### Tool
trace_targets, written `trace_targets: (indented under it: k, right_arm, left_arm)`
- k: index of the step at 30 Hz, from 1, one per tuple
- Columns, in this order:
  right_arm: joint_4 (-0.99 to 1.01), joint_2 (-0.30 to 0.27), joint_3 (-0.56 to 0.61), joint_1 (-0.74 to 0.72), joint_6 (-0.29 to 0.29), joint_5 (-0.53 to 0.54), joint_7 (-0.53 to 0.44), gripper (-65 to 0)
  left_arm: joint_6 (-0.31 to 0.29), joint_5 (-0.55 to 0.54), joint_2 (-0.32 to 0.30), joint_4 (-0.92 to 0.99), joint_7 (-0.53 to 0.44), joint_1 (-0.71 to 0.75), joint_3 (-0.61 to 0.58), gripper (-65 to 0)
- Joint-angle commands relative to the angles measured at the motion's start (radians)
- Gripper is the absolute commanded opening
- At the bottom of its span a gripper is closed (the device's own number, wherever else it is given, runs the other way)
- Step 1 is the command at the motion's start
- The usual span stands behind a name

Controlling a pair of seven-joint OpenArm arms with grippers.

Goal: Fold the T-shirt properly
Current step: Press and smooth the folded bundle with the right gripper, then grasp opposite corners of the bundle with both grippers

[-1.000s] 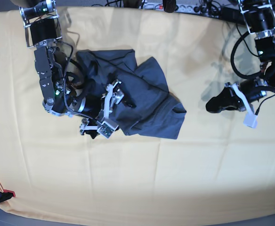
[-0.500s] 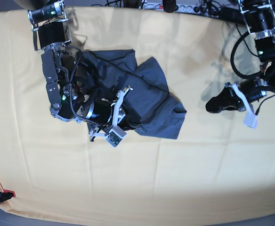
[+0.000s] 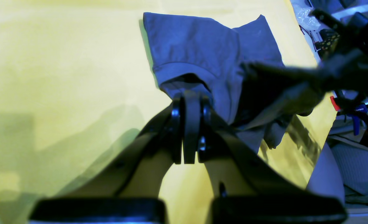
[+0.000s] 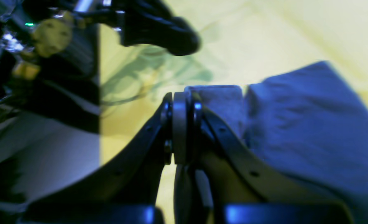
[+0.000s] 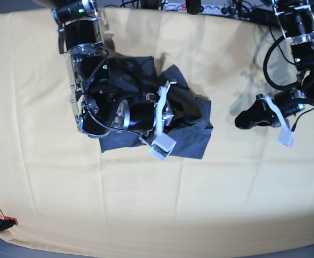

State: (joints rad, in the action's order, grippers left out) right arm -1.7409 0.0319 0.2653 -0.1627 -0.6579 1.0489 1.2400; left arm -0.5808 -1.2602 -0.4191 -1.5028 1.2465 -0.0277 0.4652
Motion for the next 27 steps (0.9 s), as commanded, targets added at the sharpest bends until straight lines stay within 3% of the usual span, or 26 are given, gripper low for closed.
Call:
trace_targets:
  k: [1,6,10,11,15,17,20,22,23,25,26,27]
  right_arm:
    - [-0.019,0.023,-0.002,-0.012,-0.005,0.057,0.001,-65.0]
    - [-0.019,0.079,0.024,0.019,-0.01,0.157,0.114,-65.0]
    - [-0.019,0.082,0.091,0.035,-0.04,0.152,0.141,-65.0]
    - [-0.019,0.082,0.108,0.035,-0.04,0.153,0.156,-60.1]
    - [-0.019,0.082,0.174,0.032,-0.04,0.159,0.156,-24.4]
    - [-0.025,0.082,0.19,0.018,-0.04,0.16,0.156,-19.4]
    - [-0.07,0.081,0.192,-0.012,-0.04,0.159,0.156,-20.0]
    - [-0.12,0.078,0.186,-0.04,-0.04,0.153,0.156,-24.8]
    - [-0.145,0.072,0.178,-0.053,-0.04,0.145,0.156,-32.4]
    - [-0.174,0.058,0.149,-0.081,-0.04,0.101,0.156,-56.6]
    - [-0.175,0.05,0.129,-0.095,-0.04,0.072,0.156,-65.0]
    - [-0.174,0.036,0.106,-0.106,-0.04,0.042,0.156,-65.0]
  left_arm:
    - [-0.003,-0.032,-0.019,-0.015,-0.018,-0.016,0.005,-65.0]
    - [-0.003,-0.033,-0.019,-0.015,-0.018,-0.017,0.005,-65.0]
    - [-0.003,-0.039,-0.019,-0.015,-0.018,-0.017,0.005,-65.0]
    - [-0.003,-0.04,-0.019,-0.015,-0.018,-0.017,0.005,-65.0]
    - [-0.003,-0.05,-0.019,-0.014,-0.018,-0.017,0.005,-65.0]
    - [-0.003,-0.087,-0.019,-0.015,-0.01,-0.017,0.005,-65.0]
    - [-0.004,-0.138,-0.022,-0.015,0.006,-0.018,0.005,-65.0]
    - [-0.035,-0.187,-0.025,-0.015,0.047,-0.018,0.005,-65.0]
    - [-0.058,-0.223,-0.027,-0.015,0.077,-0.018,0.005,-65.0]
    - [-0.078,-0.223,-0.037,-0.021,0.128,-0.018,0.005,-65.0]
    - [-0.083,-0.223,-0.042,-0.035,0.144,-0.019,0.002,-65.0]
    - [-0.091,-0.223,-0.053,-0.055,0.15,-0.019,-0.009,-65.0]
